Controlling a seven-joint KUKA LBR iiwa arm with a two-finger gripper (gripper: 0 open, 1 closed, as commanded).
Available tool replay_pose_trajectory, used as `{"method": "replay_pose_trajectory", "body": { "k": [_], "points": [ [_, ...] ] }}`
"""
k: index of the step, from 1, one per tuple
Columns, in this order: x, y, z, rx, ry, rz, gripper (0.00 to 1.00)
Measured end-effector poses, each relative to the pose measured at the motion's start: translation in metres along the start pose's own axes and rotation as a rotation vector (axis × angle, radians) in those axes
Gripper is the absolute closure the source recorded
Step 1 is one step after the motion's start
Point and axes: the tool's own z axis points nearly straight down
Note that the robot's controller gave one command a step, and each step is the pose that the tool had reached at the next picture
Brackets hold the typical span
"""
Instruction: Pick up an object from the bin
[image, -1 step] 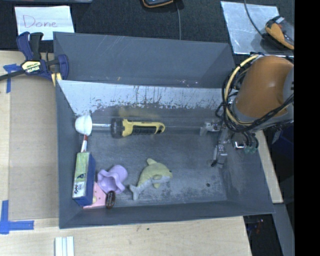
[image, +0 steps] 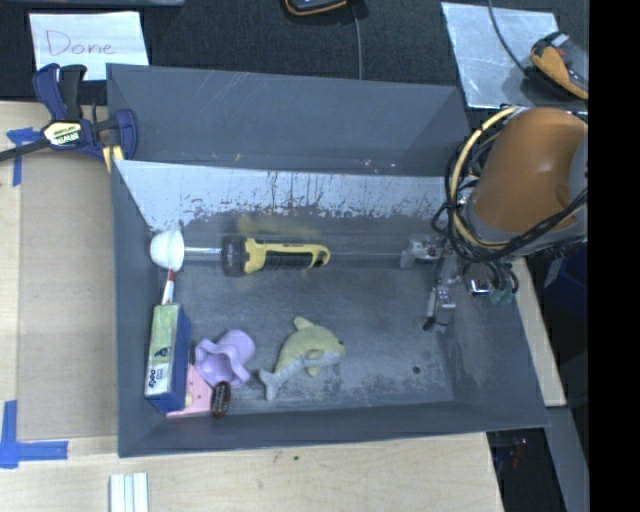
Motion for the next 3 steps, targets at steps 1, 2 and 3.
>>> {"method": "replay_pose_trajectory", "body": {
  "k": [1,2,3],
  "points": [
    [0.020,0.086,0.087,-0.004,0.003,-0.399,0.00],
    [0.012,0.121,0.006,0.000,-0.005,-0.378,0.00],
    [0.044,0.166,0.056,-0.005,0.011,-0.579,0.00]
  ]
}}
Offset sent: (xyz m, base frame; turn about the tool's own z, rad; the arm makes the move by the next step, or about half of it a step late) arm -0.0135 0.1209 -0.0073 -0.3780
